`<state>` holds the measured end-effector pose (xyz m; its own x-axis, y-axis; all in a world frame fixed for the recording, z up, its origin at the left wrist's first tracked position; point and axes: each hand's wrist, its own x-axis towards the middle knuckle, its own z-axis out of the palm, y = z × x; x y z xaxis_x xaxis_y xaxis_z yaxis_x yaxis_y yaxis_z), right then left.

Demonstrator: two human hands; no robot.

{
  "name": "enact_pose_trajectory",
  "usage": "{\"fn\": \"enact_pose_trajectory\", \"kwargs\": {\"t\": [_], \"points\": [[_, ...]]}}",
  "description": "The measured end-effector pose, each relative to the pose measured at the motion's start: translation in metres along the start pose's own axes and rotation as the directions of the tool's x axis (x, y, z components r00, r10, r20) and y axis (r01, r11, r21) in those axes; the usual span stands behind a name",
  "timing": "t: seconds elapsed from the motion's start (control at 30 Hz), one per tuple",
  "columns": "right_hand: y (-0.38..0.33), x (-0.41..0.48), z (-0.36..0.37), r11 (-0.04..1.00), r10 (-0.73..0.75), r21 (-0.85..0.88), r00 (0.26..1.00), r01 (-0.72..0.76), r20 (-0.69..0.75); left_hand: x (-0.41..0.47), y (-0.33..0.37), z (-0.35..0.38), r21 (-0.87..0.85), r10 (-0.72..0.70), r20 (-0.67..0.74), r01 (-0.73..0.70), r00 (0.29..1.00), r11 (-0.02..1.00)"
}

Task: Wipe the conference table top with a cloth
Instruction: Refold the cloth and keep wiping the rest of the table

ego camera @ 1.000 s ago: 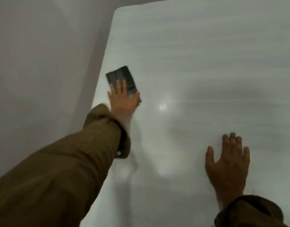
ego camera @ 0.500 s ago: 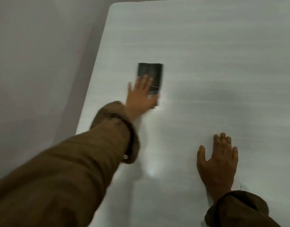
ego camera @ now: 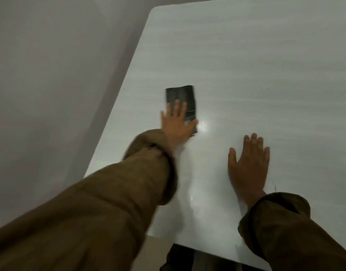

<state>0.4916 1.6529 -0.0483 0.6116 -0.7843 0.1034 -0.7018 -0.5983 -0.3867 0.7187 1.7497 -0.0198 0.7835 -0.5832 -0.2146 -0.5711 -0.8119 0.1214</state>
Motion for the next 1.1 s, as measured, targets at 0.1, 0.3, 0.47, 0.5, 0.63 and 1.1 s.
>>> {"fn": "enact_pose_trajectory", "kwargs": {"t": [0.1,0.3,0.47,0.5,0.63,1.1], "points": [[0.02,-0.026,-0.017,0.993,-0.113,0.029,0.991,0.111,0.071,-0.019,0.102,0.013,-0.021,0.195,0.092,-0.194,0.977,0.981],[0.049,-0.06,-0.03,0.985,-0.158,0.077,0.987,0.157,0.012,-0.065,0.101,0.022,0.026,0.384,0.13,-0.39,0.914,0.92],[0.049,-0.059,-0.023,0.976,-0.153,0.146,0.986,0.162,-0.071,-0.11,-0.055,0.016,-0.033,-0.129,-0.03,0.128,0.991,0.991],[0.05,-0.059,-0.022,0.973,-0.16,0.159,0.985,0.169,-0.068,-0.132,-0.086,0.015,-0.039,-0.246,-0.043,0.244,0.968,0.969],[0.051,-0.059,-0.019,0.976,-0.176,0.118,0.982,0.183,-0.068,-0.232,-0.142,0.021,-0.071,-0.547,-0.038,0.543,0.837,0.837],[0.061,-0.058,-0.028,0.956,-0.194,0.22,0.981,0.193,-0.021,-0.189,0.095,0.05,-0.021,-0.03,0.049,0.031,0.998,0.999]]}}
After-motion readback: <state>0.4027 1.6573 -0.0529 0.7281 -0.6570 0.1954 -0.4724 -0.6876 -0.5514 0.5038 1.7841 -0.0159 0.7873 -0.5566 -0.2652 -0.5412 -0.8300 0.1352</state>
